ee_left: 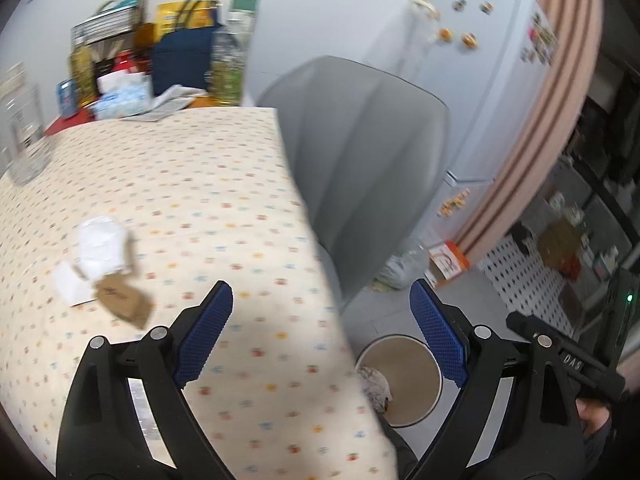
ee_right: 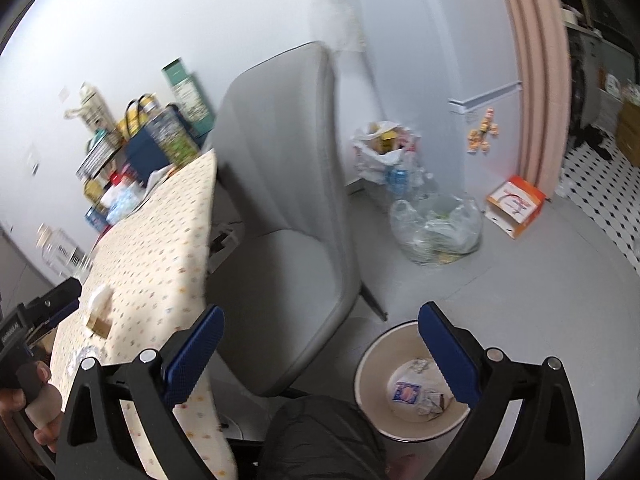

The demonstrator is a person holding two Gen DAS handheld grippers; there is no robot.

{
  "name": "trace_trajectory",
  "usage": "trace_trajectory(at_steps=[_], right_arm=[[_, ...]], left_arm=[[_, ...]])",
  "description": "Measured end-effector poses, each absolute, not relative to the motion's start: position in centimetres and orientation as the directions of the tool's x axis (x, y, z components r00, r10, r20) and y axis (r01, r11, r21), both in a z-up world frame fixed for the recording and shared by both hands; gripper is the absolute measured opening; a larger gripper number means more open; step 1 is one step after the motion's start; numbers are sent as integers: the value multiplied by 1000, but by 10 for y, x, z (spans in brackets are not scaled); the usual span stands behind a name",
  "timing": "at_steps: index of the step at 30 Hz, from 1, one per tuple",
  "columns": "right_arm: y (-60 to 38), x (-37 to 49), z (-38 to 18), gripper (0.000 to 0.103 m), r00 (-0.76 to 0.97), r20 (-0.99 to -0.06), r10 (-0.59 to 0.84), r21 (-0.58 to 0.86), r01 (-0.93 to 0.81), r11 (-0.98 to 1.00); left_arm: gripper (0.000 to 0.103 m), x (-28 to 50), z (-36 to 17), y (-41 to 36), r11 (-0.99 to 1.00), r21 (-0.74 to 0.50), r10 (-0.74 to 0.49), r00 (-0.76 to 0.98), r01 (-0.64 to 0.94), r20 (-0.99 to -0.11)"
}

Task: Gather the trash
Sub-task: 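Move both open tools back to the table over the white tissue, then grasp the white paper with the left tool while the right tool grasps the white tissue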

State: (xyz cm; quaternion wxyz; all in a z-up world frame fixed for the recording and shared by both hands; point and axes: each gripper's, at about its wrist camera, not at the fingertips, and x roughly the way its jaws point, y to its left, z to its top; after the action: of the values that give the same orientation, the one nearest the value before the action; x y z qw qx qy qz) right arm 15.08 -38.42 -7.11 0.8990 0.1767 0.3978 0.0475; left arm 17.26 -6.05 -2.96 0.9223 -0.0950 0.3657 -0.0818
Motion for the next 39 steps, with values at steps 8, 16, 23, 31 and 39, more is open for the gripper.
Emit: trace_trajectory(at_steps=[8, 16, 23, 31, 39], right_arm=[[-313, 168, -60, 95, 658, -689, 305, 349, -67, 935], [-251, 181, -49, 95, 635, -674, 377, 339, -187, 922], [-192, 194, -44, 90, 585, -673, 452, 335, -303, 892], [-121, 215, -43, 70, 481, -683, 549, 366, -426, 828], [-61, 234, -47, 58, 398, -702, 590, 368, -506, 780]], left_arm=[[89, 159, -26, 4, 963, -269, -162, 754, -20, -636], [89, 147, -35, 65, 938, -323, -112, 770, -128, -629], [89, 136, -45, 115, 908, -364, -71, 779, -209, -623], [89, 130, -59, 159, 866, -405, -34, 773, -294, -634], [83, 125, -67, 189, 836, -412, 7, 759, -361, -651]])
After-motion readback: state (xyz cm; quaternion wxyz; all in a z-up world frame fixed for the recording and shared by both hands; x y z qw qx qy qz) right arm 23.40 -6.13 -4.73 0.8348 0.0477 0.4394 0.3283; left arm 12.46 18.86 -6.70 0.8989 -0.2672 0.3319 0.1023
